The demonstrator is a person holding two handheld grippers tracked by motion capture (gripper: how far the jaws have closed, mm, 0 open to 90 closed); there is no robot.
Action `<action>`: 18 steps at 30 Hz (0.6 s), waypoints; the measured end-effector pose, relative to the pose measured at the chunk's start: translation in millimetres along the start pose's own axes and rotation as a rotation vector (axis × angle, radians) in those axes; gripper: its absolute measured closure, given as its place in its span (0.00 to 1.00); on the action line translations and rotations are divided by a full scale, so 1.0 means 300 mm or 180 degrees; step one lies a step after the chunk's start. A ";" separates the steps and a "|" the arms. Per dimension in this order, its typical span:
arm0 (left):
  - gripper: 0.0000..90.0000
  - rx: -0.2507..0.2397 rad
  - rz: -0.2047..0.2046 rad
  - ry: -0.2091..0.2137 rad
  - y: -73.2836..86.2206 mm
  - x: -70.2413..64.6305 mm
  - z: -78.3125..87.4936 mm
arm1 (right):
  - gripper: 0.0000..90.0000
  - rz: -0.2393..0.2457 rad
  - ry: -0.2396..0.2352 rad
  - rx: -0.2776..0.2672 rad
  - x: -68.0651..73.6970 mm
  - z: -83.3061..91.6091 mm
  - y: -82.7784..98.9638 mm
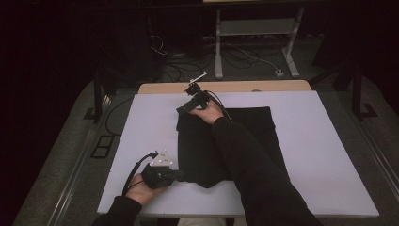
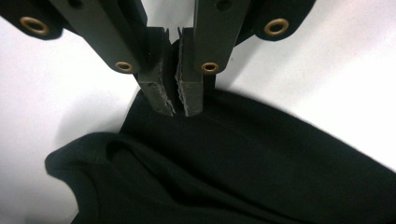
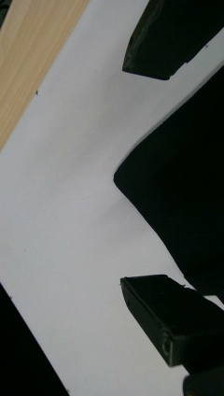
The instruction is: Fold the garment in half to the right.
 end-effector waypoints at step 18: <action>0.93 -0.0129 0.0010 0.0069 -0.034 -0.004 0.010 | 0.27 -0.0045 0.0105 0.0141 -0.009 -0.125 0.000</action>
Point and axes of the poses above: each handheld gripper's, and its own axes: z roughly backward along the jaws, y roughly out of its underside, x roughly to its left, the point moved 9 cm from there along -z, roughly forward along the jaws, and after that the axes turned 3 degrees about x, right-handed, at the moved point
